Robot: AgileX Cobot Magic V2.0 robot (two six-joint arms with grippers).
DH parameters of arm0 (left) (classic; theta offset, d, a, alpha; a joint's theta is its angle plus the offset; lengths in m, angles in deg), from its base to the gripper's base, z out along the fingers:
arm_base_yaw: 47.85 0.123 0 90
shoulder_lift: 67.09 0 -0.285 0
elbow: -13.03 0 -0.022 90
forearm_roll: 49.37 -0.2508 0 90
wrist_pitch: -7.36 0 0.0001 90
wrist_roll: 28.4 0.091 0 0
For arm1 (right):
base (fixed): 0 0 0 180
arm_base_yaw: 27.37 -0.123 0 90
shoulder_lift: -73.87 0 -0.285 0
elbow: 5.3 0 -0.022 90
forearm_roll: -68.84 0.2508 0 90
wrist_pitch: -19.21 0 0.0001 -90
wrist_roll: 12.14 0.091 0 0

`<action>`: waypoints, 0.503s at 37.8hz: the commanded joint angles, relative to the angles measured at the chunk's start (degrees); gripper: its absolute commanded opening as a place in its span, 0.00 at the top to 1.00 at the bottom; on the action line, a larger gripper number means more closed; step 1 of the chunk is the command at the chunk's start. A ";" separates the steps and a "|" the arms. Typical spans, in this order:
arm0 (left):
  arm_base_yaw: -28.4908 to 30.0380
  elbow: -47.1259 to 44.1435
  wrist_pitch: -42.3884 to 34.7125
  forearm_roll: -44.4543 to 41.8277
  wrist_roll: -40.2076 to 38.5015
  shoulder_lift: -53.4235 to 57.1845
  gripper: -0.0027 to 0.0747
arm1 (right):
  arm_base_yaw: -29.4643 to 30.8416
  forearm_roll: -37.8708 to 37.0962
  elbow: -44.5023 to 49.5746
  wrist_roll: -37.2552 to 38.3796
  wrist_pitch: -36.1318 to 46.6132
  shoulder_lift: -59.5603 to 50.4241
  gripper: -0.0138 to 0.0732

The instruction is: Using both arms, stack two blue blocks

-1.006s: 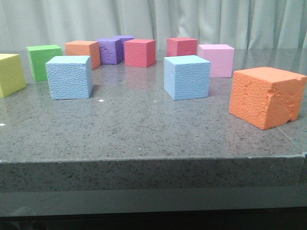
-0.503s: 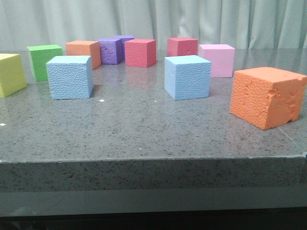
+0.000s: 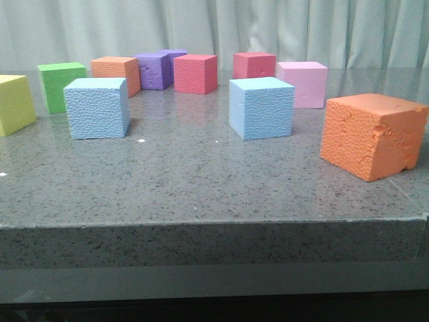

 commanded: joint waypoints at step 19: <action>0.15 1.60 -5.52 0.57 -0.29 -0.52 0.17 | -6.18 1.90 -20.32 1.08 -0.28 24.34 0.10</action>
